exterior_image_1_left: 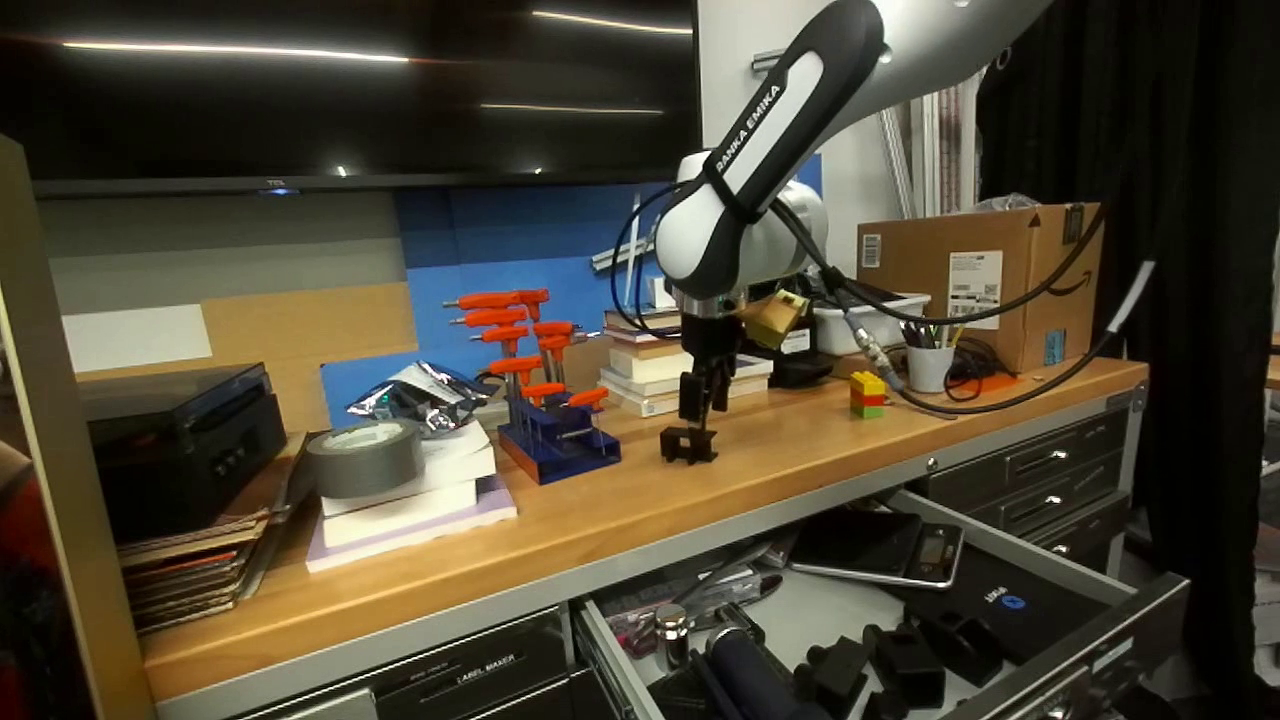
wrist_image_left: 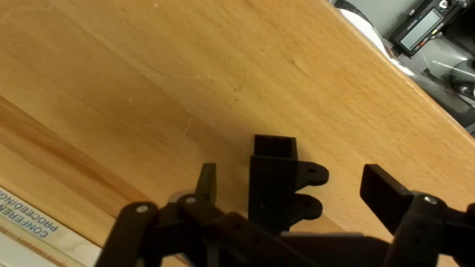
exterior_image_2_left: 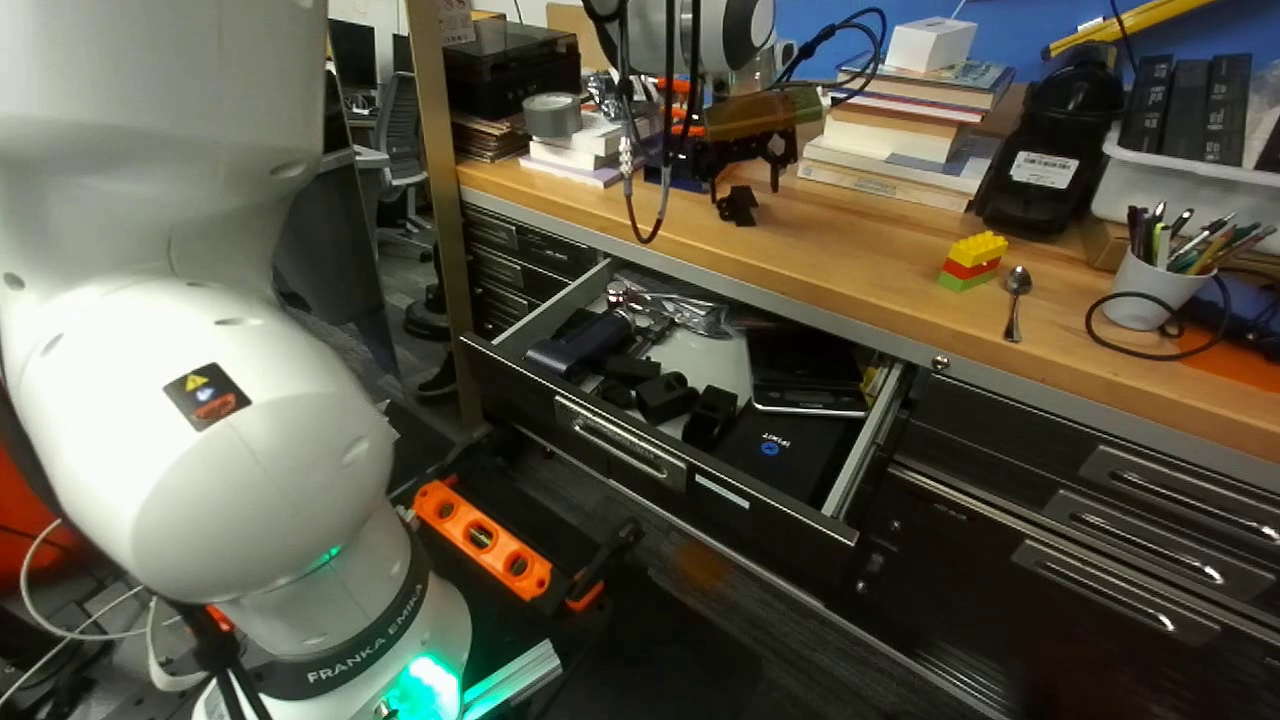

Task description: Pick up the black objects and put them in the open drawer and close it

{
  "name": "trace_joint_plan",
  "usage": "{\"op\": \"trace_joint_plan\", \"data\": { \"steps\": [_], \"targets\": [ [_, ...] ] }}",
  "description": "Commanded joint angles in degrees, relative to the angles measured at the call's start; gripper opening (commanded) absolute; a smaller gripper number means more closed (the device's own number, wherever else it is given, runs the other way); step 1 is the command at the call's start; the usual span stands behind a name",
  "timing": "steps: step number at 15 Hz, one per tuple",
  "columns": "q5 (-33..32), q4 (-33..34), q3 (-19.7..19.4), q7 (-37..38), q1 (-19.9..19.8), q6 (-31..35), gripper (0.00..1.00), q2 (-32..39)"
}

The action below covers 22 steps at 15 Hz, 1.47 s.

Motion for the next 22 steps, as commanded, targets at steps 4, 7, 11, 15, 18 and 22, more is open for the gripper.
{"op": "trace_joint_plan", "data": {
  "steps": [4,7,11,15,18,22],
  "targets": [
    [4.9,12.7,2.5,-7.8,-3.2,-2.5,1.00,9.7],
    [6.3,17.1,3.0,-9.5,-3.3,-5.3,1.00,12.3],
    [6.5,20.5,2.9,-9.7,-2.9,-8.0,1.00,14.1],
    [6.4,24.9,2.4,-8.1,-2.0,-15.9,1.00,15.4],
    [7.3,28.2,2.3,-7.2,-1.9,-21.7,1.00,16.6],
    [9.5,31.9,2.6,-6.7,-2.0,-25.4,1.00,18.5]
  ]
}}
